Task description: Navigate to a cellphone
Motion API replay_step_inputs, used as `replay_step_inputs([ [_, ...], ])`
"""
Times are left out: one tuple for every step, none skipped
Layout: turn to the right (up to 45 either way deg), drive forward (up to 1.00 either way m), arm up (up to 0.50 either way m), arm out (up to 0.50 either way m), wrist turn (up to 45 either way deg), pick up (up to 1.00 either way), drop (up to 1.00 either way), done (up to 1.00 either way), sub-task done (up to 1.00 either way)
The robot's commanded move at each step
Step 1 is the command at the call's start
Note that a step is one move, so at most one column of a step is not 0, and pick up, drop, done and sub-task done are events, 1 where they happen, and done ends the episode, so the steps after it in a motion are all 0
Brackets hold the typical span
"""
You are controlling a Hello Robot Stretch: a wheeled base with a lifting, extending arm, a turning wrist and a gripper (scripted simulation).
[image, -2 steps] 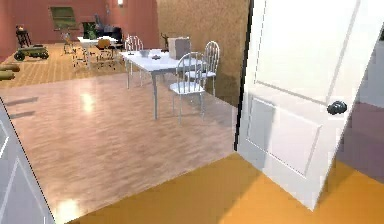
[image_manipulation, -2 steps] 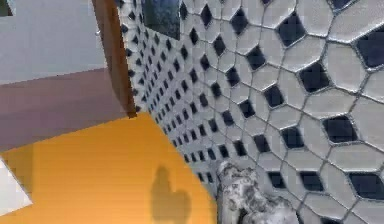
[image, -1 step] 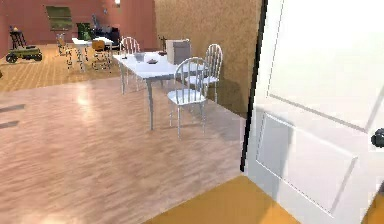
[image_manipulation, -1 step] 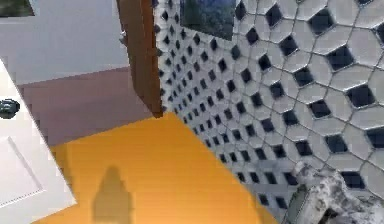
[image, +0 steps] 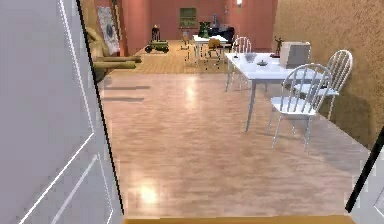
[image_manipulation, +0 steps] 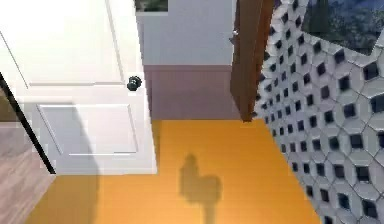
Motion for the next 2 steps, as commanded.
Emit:
replay_step_inputs([
  [0.0, 1.0, 0.0, 0.0, 0.0, 0.0, 0.0, 0.0, 0.0],
  [-6.0, 0.0, 0.0, 0.0, 0.0, 0.0, 0.0, 0.0, 0.0],
])
